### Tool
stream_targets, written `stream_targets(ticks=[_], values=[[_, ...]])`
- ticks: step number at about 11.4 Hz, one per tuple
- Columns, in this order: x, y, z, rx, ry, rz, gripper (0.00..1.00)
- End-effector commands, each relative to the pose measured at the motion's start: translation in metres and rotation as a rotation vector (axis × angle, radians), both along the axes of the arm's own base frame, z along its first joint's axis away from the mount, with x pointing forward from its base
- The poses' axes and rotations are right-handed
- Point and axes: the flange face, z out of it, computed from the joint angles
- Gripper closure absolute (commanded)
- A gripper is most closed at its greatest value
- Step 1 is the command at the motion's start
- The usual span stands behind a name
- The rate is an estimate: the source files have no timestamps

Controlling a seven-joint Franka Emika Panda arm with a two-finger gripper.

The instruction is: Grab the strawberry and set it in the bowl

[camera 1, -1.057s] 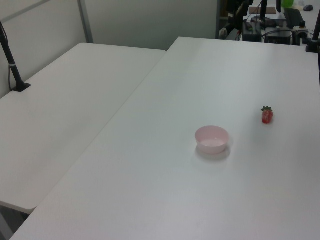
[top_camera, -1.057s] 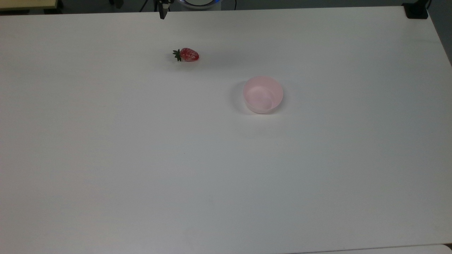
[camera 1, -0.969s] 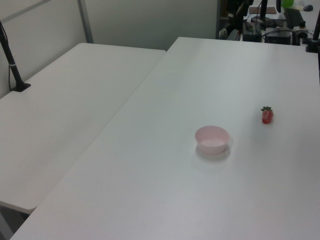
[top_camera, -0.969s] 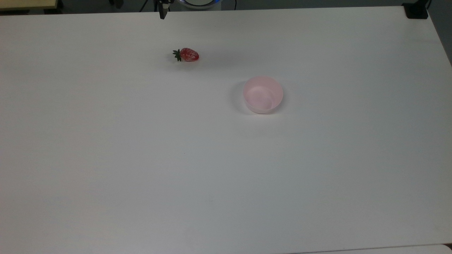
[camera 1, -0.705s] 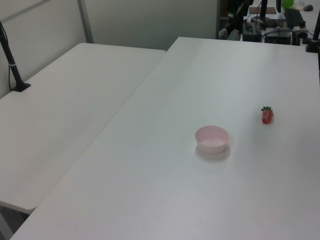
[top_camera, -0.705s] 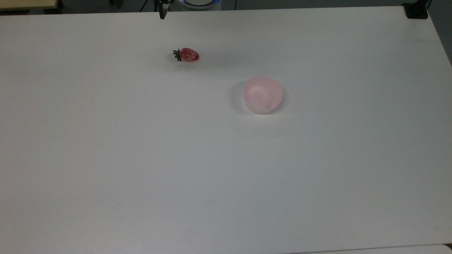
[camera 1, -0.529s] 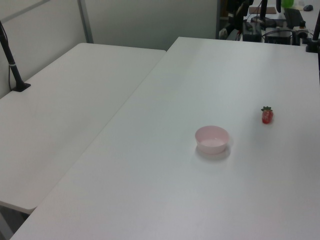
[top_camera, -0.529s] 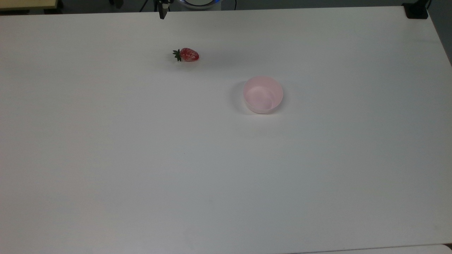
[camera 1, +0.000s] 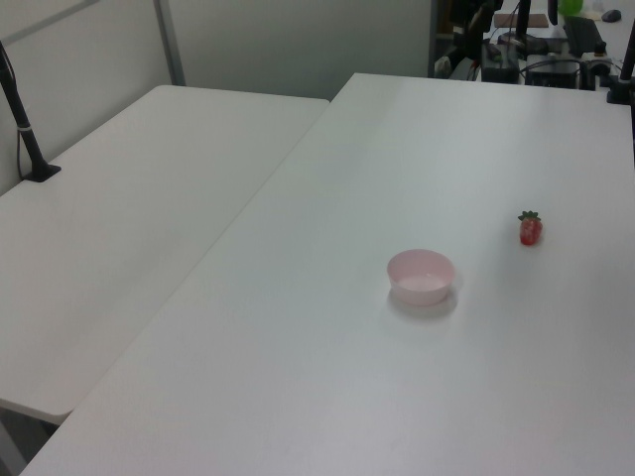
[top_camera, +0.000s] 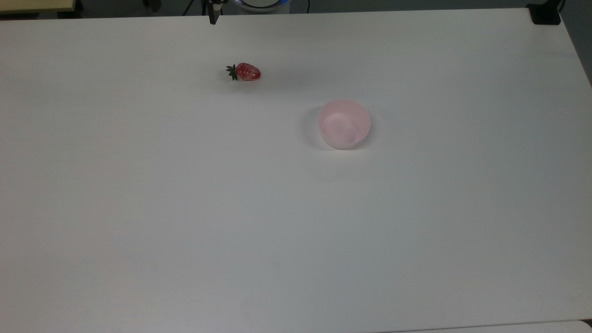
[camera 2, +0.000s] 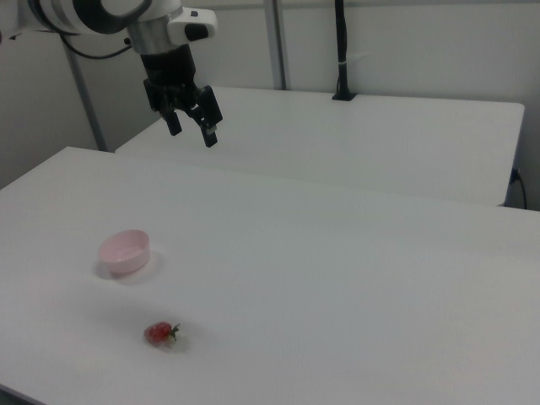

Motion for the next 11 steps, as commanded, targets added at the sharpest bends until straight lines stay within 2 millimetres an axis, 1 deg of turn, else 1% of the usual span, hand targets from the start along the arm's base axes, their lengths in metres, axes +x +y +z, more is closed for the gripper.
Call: stream_targets(ticks=[1, 2, 3, 4, 5, 6, 7, 8, 10, 11], values=[[-0.015, -0.005, -0.017, -0.008, 0.104, 0.29, 0.0], [-0.027, -0.007, -0.036, -0.052, 0.249, 0.436, 0.0], [-0.037, -0.006, -0.053, -0.053, 0.304, 0.492, 0.0], [-0.053, -0.008, -0.075, -0.038, 0.333, 0.504, 0.0], [-0.069, -0.008, -0.099, -0.039, 0.303, 0.512, 0.0], [-0.085, -0.007, -0.126, -0.037, 0.271, 0.517, 0.01], [-0.099, -0.004, -0.155, -0.028, 0.28, 0.514, 0.01], [-0.108, -0.003, -0.182, -0.008, 0.311, 0.509, 0.01], [-0.113, 0.003, -0.211, 0.026, 0.301, 0.433, 0.01], [-0.117, 0.01, -0.233, 0.02, 0.286, 0.363, 0.01]])
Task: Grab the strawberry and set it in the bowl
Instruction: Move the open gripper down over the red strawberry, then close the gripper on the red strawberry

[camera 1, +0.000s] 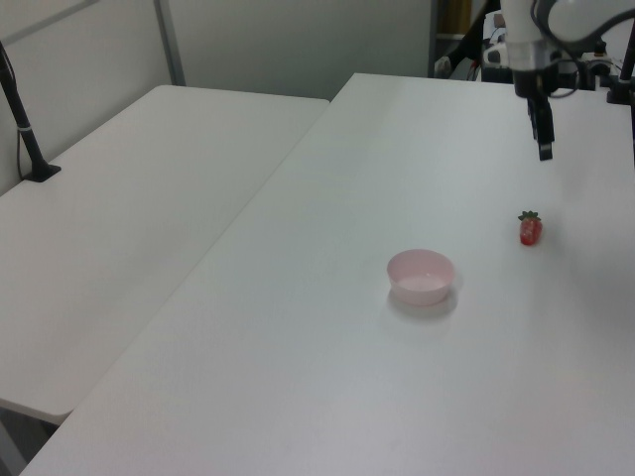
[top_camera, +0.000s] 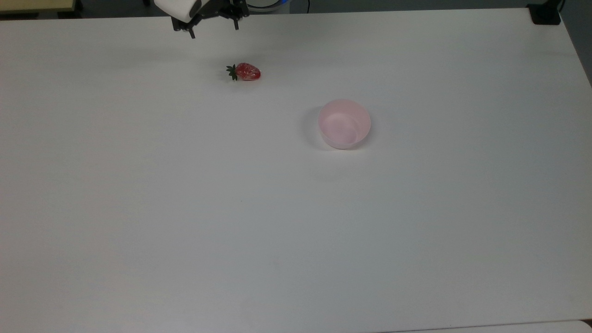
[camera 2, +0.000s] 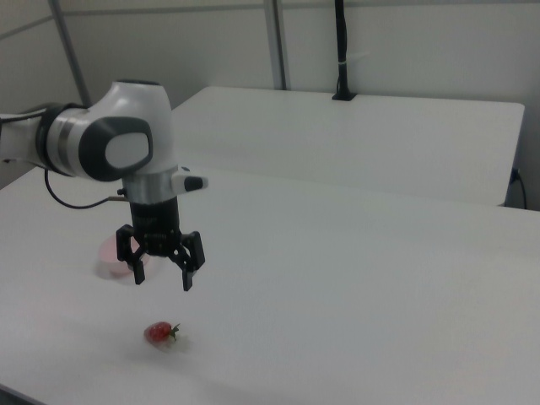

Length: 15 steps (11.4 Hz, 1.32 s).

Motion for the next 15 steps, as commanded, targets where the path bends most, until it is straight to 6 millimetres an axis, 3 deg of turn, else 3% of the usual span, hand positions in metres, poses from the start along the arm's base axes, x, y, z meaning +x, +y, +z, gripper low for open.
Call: stream_targets(ticks=[1, 3, 7, 11, 12, 14, 15], values=[[-0.017, 0.015, -0.051, -0.015, -0.065, -0.169, 0.01], [-0.01, 0.044, -0.082, -0.036, -0.045, -0.195, 0.01], [0.002, 0.076, -0.128, -0.069, -0.034, -0.238, 0.02], [0.0, 0.072, -0.133, -0.084, -0.014, -0.234, 0.07], [0.0, 0.072, -0.132, -0.086, -0.014, -0.233, 0.13], [0.0, 0.072, -0.133, -0.086, -0.012, -0.233, 0.42], [0.0, 0.071, -0.132, -0.086, -0.014, -0.235, 0.51]])
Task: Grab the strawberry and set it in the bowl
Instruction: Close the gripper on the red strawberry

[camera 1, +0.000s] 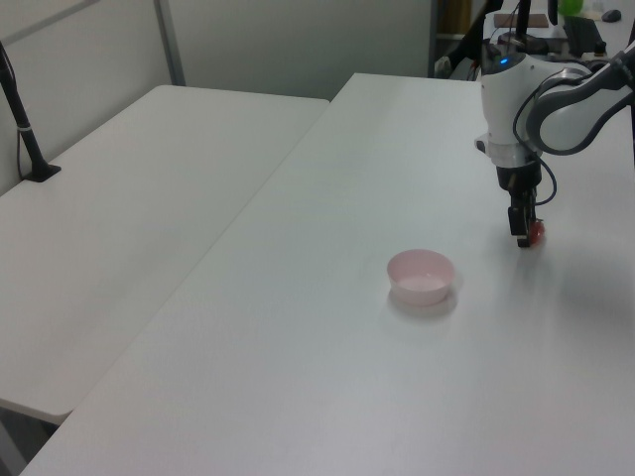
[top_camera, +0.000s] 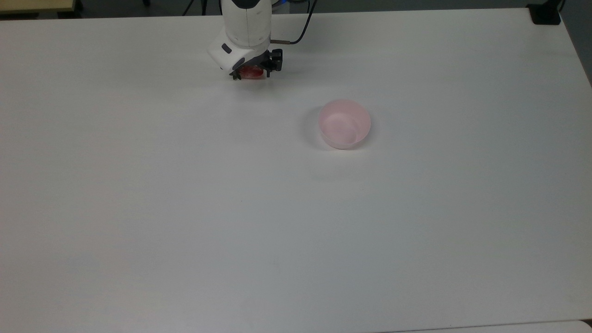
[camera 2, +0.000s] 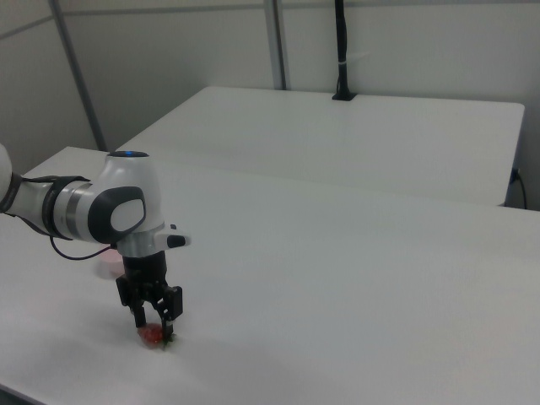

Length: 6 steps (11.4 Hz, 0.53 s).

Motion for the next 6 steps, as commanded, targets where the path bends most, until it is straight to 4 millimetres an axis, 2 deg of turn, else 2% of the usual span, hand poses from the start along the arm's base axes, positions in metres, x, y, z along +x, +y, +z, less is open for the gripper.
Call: stream_targets(ticks=[1, 3, 6], values=[[0.001, 0.0, 0.007, -0.008, -0.015, -0.01, 0.56], [0.001, -0.001, 0.011, -0.01, -0.003, -0.013, 0.59], [0.029, 0.001, 0.063, -0.003, -0.032, -0.021, 0.59]])
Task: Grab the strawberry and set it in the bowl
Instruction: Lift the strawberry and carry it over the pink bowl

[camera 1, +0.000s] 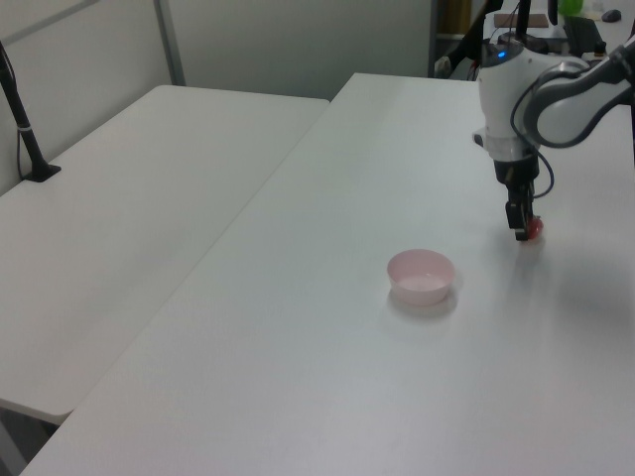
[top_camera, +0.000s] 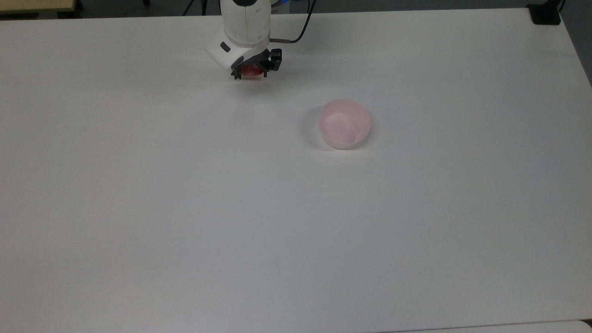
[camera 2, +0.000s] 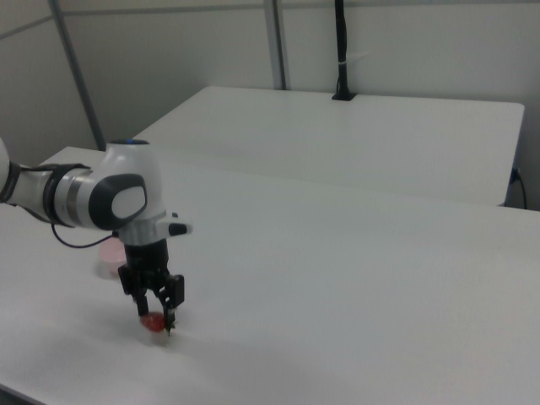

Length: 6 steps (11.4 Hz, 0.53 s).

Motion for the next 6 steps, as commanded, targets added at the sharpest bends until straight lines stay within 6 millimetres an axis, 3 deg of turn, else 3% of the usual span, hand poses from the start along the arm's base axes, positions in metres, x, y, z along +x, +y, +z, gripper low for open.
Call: stream_targets(ticks=[1, 2, 4, 6], values=[[0.037, 0.006, 0.072, 0.004, -0.076, -0.026, 0.58], [0.051, 0.014, 0.093, 0.035, -0.118, -0.051, 0.58], [0.083, 0.06, 0.113, 0.058, -0.18, -0.109, 0.58], [0.107, 0.11, 0.1, 0.057, -0.196, -0.16, 0.58]])
